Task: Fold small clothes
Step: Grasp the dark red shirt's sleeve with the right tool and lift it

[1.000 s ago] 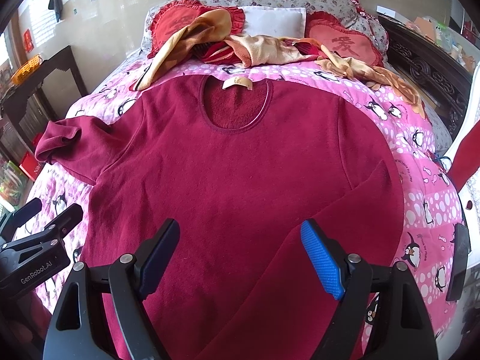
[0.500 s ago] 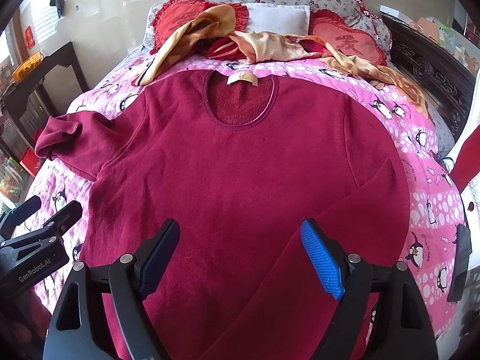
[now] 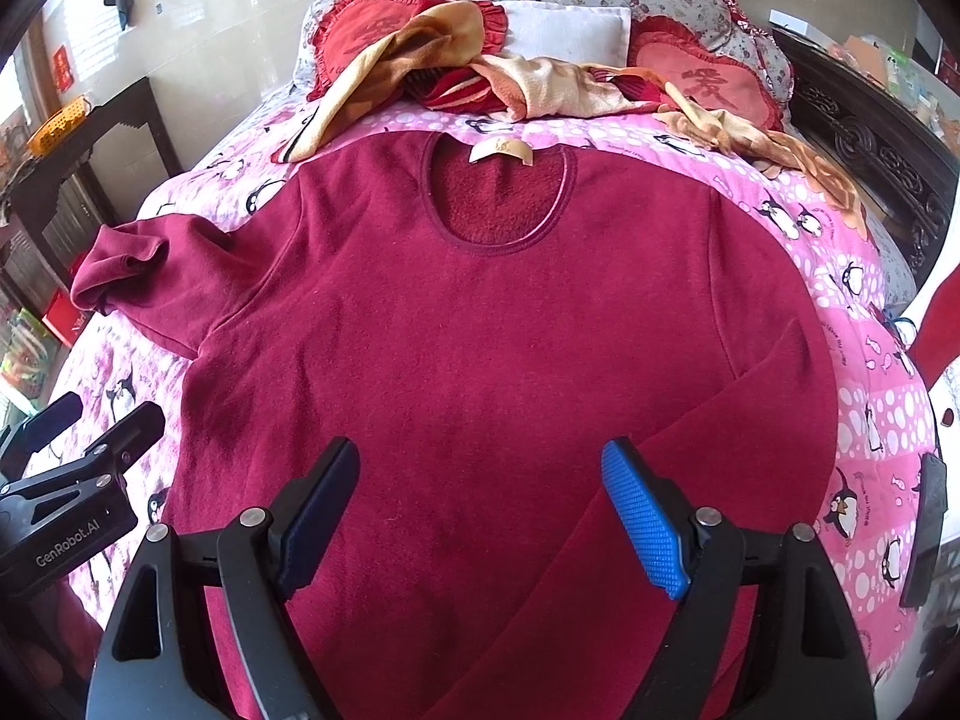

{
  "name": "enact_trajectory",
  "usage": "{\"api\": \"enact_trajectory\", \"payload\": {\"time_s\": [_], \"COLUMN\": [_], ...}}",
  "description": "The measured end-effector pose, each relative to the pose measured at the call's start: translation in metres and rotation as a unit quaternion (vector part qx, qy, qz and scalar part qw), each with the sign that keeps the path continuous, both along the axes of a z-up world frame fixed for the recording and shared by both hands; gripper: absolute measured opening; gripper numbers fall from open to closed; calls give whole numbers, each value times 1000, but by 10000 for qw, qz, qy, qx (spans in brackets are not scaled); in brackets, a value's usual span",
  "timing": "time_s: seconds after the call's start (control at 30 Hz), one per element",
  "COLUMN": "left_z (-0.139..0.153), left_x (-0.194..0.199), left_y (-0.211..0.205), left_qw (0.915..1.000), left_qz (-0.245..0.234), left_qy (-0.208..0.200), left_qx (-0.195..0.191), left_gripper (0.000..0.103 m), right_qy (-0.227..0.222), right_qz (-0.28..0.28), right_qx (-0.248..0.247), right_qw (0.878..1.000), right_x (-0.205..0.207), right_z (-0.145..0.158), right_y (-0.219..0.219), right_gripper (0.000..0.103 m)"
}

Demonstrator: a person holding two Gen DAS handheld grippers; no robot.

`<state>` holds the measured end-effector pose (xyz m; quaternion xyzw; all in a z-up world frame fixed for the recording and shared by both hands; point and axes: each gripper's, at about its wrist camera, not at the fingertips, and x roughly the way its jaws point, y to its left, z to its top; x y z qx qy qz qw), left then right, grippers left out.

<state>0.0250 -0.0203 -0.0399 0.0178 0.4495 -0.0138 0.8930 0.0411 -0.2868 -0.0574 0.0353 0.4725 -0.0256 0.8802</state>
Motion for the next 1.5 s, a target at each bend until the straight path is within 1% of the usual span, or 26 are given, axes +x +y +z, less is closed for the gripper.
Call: {"api": "enact_trajectory", "payload": {"time_s": [0.23, 0.47, 0.57, 0.63, 0.7, 0.77, 0.8, 0.87, 0.93, 1.03, 1.17, 1.33, 1.43, 1.47, 1.5], "left_z": [-5, -13, -16, -17, -20, -23, -24, -26, -29, -36, -42, -48, -49, -49, -49], "left_x": [9, 25, 29, 32, 33, 34, 34, 33, 32, 31, 33, 37, 38, 38, 39], "left_y": [19, 62, 82, 99, 114, 128, 134, 143, 148, 155, 164, 166, 167, 167, 168], "left_qw": [9998, 9979, 9965, 9950, 9934, 9915, 9905, 9891, 9890, 9889, 9878, 9877, 9878, 9877, 9876], "left_qz": [178, 617, 815, 976, 1124, 1280, 1355, 1463, 1473, 1468, 1526, 1531, 1524, 1530, 1536], "left_qy": [62, 144, 139, 160, 179, 188, 178, 129, 125, 212, 267, 289, 296, 295, 292], "left_qx": [-36, -95, -100, -110, -142, -159, -140, -60, -11, -60, -129, -156, -148, -155, -162], "left_gripper": [96, 96, 96, 96, 96, 96, 96, 96, 96, 96, 96, 96, 96, 96, 96], "right_qy": [36, 36, -2, -15, -44, -21, -20, -10, 74, 216, 582, 795, 804, 746, 652], "right_qz": [164, 606, 997, 1325, 1612, 1929, 2031, 2298, 2406, 2372, 2075, 1807, 1691, 1687, 1699], "right_qx": [46, 291, 602, 951, 1294, 1679, 1788, 2087, 2241, 2560, 3148, 3460, 3623, 3670, 3663], "right_qw": [9998, 9977, 9932, 9866, 9784, 9667, 9627, 9506, 9444, 9369, 9244, 9172, 9131, 9117, 9125], "right_x": [12, 34, 48, 60, 71, 87, 91, 106, 119, 142, 166, 183, 191, 192, 192], "right_z": [-4, -5, -2, 2, 7, 13, 15, 17, 14, 5, -16, -33, -40, -40, -38], "right_y": [14, 46, 67, 84, 100, 123, 132, 159, 178, 201, 211, 220, 226, 227, 228], "right_gripper": [69, 58, 51, 43, 40, 40, 40, 40, 40, 41, 42, 43, 42, 38, 23]}}
